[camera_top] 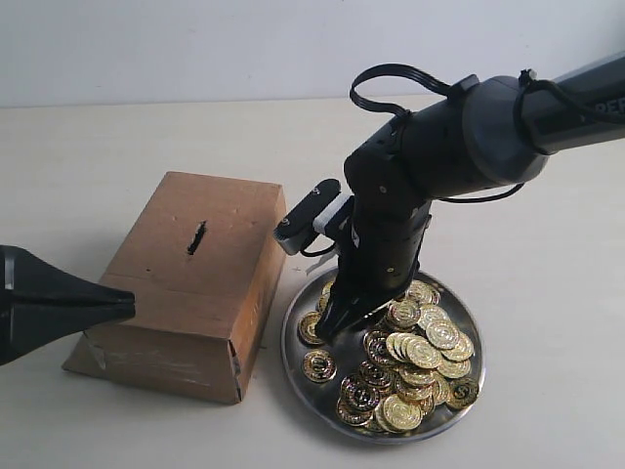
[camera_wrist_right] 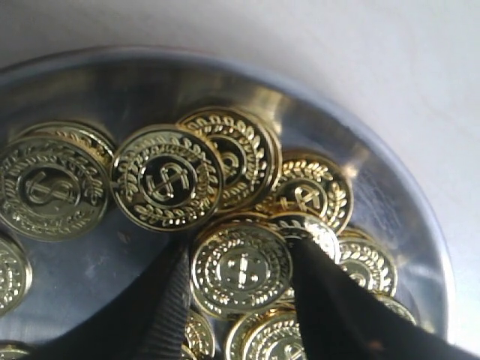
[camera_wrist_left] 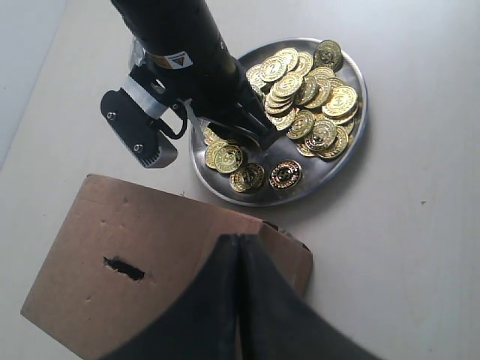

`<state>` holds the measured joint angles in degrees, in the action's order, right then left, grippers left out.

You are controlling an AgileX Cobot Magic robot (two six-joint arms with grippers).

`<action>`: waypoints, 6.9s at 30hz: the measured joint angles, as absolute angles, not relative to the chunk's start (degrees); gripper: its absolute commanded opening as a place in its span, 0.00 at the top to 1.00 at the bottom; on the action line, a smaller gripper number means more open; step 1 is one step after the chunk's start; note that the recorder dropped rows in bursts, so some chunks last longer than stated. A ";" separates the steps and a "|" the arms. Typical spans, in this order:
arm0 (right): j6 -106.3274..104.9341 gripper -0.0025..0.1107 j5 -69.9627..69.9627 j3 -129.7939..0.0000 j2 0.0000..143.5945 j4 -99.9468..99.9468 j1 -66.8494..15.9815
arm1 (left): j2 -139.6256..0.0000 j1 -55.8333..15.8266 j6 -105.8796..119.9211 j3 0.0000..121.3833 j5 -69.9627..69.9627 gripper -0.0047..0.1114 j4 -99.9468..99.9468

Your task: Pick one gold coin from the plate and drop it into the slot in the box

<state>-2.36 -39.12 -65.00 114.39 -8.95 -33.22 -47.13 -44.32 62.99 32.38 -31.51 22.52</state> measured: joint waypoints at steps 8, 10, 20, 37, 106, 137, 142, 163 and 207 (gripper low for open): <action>-2.36 0.66 -39.12 -65.00 114.39 -8.95 -33.22 | -47.13 -44.32 62.99 32.38 -31.51 0.96 22.52; -2.36 0.67 -39.12 -65.00 114.27 -8.95 -33.22 | -47.13 -44.32 62.99 32.38 -31.51 0.96 22.52; -4.31 0.67 -40.45 -65.00 109.50 -8.33 -33.22 | -47.13 -44.32 62.99 32.38 -31.51 0.96 22.52; -56.05 0.66 -65.59 -65.00 93.43 34.14 -33.22 | -49.83 -51.61 96.13 31.13 -32.34 0.54 29.24; -64.90 0.46 -68.92 -65.00 86.12 42.54 -34.58 | -54.64 -65.92 116.14 27.80 -7.39 0.96 30.55; -7.11 0.45 -62.44 -64.90 46.18 -4.85 -34.58 | -78.72 -30.44 10.63 62.01 -43.76 0.96 18.09; -7.23 0.45 -63.13 -64.67 46.08 -4.59 -34.58 | -83.72 -30.44 2.08 62.73 -45.69 0.96 16.95; -7.42 0.45 -58.23 -55.38 46.09 -4.40 -34.58 | -93.66 -30.44 -8.40 63.09 -44.36 0.96 11.63; -7.42 0.45 -57.63 -55.38 46.09 -4.40 -34.58 | -95.84 -33.64 -10.50 63.30 -43.13 0.96 4.49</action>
<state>-7.42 -57.63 -55.38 46.09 -4.40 -34.58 -95.84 -33.64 -10.50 63.30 -43.13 4.49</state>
